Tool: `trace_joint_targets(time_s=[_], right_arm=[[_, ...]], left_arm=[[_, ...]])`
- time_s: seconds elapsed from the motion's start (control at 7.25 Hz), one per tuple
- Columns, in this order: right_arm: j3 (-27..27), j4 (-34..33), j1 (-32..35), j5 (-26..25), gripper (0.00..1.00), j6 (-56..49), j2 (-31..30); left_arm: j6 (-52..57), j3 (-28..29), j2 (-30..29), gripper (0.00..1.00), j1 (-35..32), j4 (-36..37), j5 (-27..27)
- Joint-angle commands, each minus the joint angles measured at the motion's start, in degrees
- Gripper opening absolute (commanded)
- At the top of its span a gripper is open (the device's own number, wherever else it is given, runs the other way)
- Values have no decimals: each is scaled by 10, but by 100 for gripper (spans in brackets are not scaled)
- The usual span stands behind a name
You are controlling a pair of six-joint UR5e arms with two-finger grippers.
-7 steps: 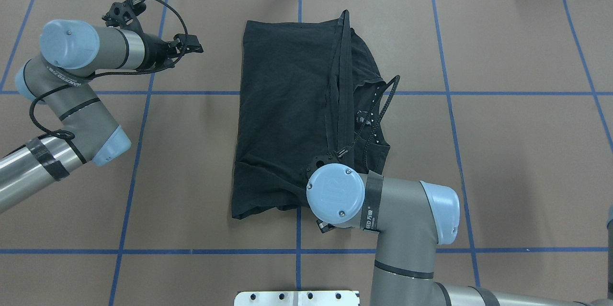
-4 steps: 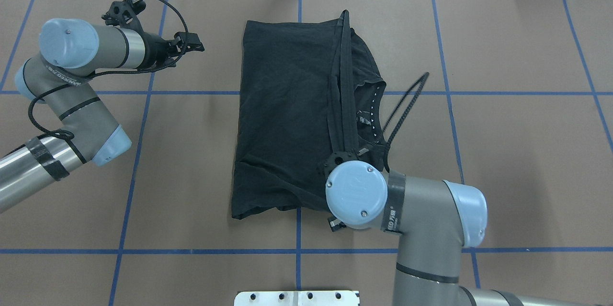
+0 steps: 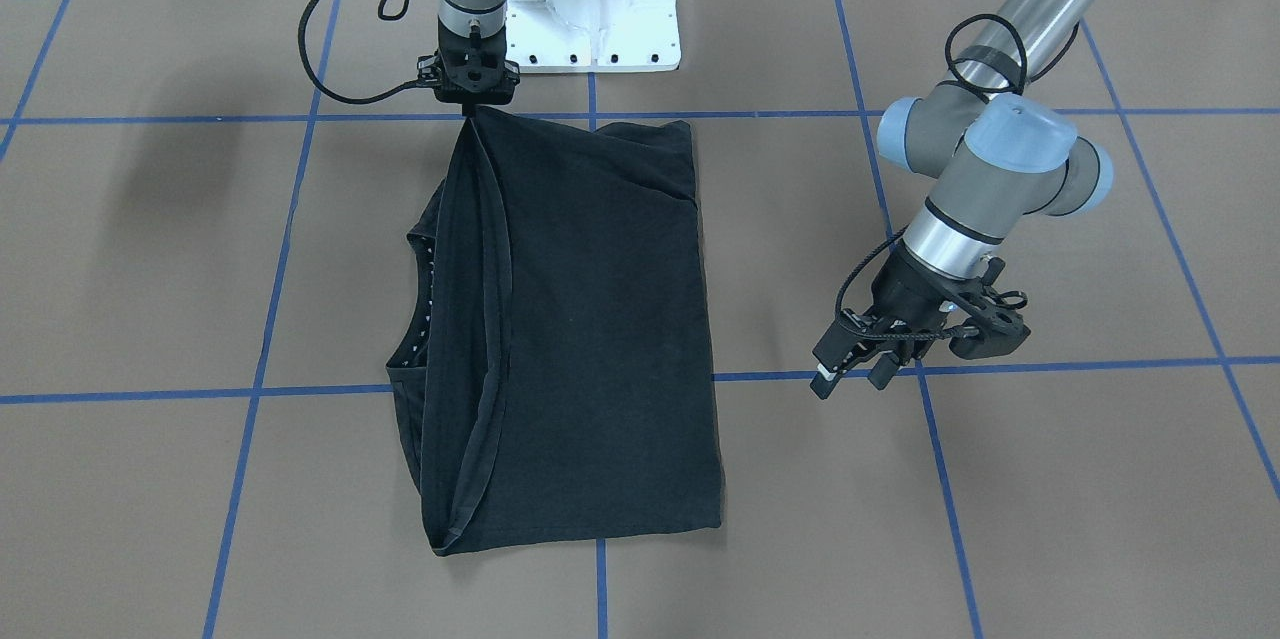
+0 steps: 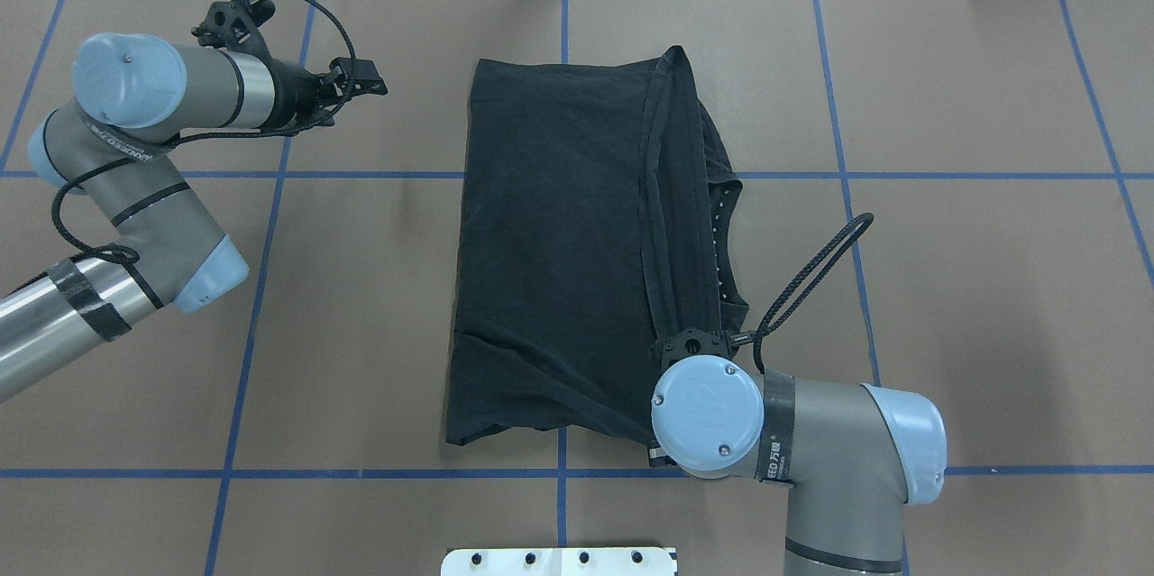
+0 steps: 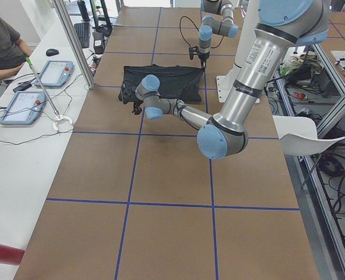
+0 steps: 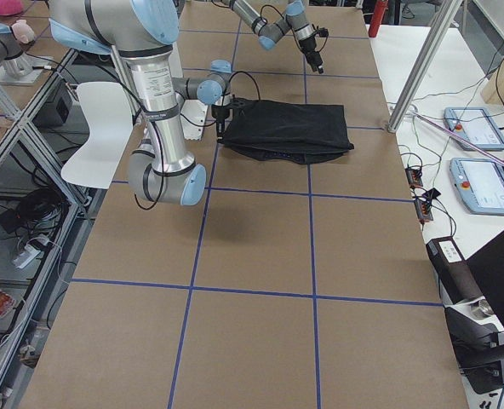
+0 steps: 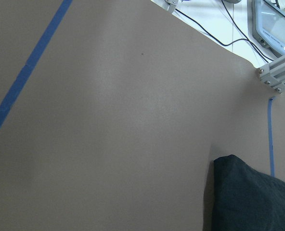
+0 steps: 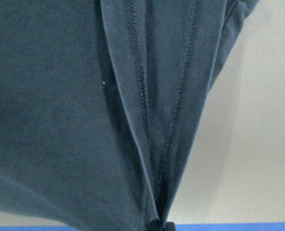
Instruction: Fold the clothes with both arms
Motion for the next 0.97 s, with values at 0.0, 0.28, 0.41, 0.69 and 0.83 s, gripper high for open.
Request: trace_joint_targets(time_s=[0.0,0.28,0.41,0.69,0.83], right_arm=[[5,1,10,7,100,-1,-2],[16,1,38,16,100,-3,3],[2,7,51,14,100,-15,5],[-32,39,52,10,87,-54,9],[-50,38,51,9,35,-65,23]], left_arm=[[0,0,0,100,1,0,1],[0,0,0,100,1,0,1],[0,0,0,100,2,0,1],[0,1,0,100,3,0,2],[0,0,0,100,2,0,2]])
